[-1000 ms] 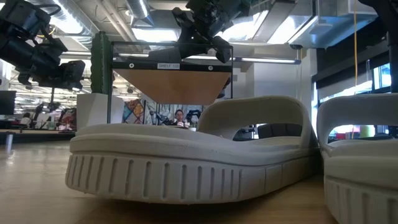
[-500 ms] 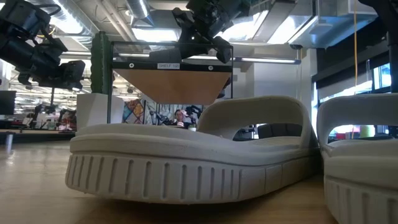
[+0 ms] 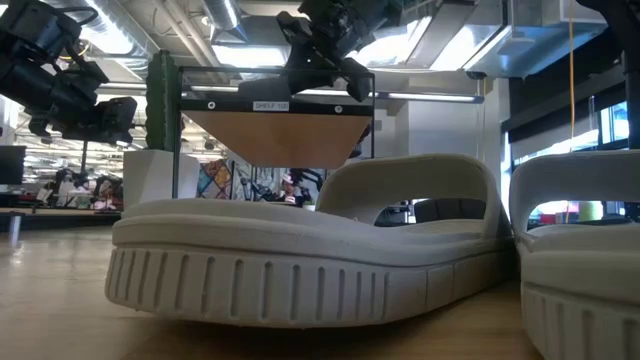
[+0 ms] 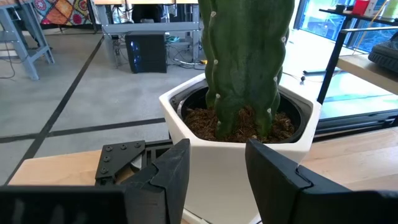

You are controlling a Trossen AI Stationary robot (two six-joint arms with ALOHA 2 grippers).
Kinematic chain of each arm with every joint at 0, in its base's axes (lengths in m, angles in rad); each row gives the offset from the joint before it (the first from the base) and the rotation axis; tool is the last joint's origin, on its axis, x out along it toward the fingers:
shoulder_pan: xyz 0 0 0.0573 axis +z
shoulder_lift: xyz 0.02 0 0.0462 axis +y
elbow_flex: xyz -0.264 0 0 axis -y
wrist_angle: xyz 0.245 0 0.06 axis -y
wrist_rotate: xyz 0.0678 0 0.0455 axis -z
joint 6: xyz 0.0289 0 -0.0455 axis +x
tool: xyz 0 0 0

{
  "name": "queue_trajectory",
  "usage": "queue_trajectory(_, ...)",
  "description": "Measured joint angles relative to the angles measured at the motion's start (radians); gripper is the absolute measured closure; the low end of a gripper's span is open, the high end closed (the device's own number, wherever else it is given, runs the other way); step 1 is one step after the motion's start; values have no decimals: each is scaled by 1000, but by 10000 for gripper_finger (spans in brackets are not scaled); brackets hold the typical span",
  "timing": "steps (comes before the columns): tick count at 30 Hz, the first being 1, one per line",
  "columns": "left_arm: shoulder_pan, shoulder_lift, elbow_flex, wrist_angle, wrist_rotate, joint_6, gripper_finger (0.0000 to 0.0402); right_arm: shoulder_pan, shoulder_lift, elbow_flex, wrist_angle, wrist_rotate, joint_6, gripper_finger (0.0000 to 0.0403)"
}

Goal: Pick and place slides into the shelf
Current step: Put the right black slide on the shelf

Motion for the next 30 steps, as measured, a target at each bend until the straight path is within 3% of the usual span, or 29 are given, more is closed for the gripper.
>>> queue_trajectory(10,0,0,0,0,0,0,254,0,0,0,1,-1,1,334)
queue_trajectory(15,0,0,0,0,0,0,254,-1,1,0,1,-71,2,334)
queue_trajectory(26,0,0,0,0,0,0,254,-16,1,0,4,-61,34,334)
queue_trajectory(30,0,0,0,0,0,0,254,-13,1,0,4,-110,29,334)
